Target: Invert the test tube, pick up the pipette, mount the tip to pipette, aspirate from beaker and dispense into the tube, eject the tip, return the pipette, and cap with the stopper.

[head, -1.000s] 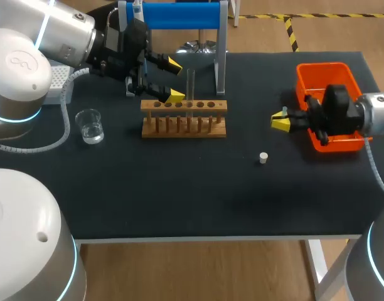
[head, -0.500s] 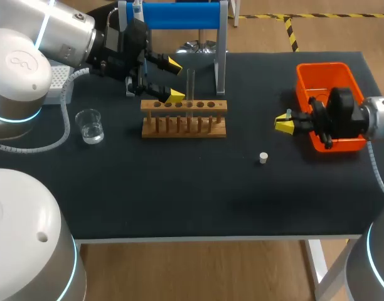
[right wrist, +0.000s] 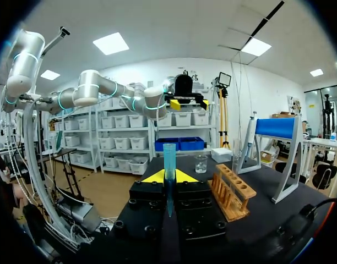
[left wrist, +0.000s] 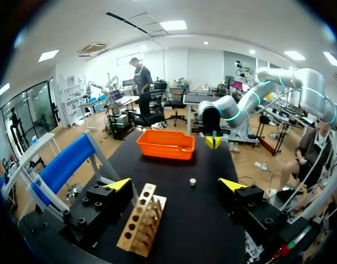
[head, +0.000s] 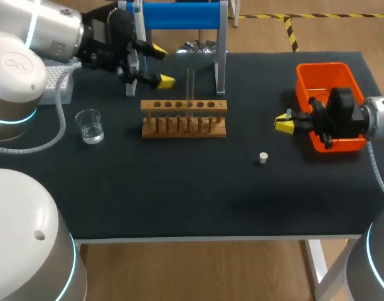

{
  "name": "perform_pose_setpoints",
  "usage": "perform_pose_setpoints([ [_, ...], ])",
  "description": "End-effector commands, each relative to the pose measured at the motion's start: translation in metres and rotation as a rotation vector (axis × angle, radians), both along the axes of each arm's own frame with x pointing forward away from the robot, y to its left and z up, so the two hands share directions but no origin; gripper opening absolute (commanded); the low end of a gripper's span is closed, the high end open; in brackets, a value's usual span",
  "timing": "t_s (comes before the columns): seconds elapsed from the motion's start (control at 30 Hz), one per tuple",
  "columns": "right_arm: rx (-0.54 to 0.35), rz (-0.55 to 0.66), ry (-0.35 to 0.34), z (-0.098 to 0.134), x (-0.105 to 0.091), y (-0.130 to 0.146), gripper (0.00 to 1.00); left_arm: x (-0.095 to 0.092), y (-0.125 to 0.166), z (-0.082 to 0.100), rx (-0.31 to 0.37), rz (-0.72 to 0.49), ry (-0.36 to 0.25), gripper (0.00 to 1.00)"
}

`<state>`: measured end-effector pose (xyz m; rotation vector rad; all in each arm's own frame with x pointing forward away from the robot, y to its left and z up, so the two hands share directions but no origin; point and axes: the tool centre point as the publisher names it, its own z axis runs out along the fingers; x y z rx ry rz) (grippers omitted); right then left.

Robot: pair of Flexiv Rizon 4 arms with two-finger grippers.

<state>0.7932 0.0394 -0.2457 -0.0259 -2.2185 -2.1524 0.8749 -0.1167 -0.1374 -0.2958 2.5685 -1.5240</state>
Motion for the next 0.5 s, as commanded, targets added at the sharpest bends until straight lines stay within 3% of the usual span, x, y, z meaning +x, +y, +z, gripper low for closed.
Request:
perform_pose_setpoints([
  [0.03, -0.001, -0.002, -0.001, 0.001, -0.001, 0.000, 0.00, 0.021, 0.027, -0.003, -0.075, 0.142, -0.078, 1.00],
  [0.27, -0.001, -0.002, -0.001, 0.001, -0.001, 0.000, 0.00, 0.078, 0.053, -0.005, -0.144, 0.349, -0.126, 1.00],
  [0.5, -0.001, -0.002, -0.001, 0.001, -0.001, 0.000, 0.00, 0.108, 0.062, 0.000, -0.160, 0.504, -0.172, 1.00],
])
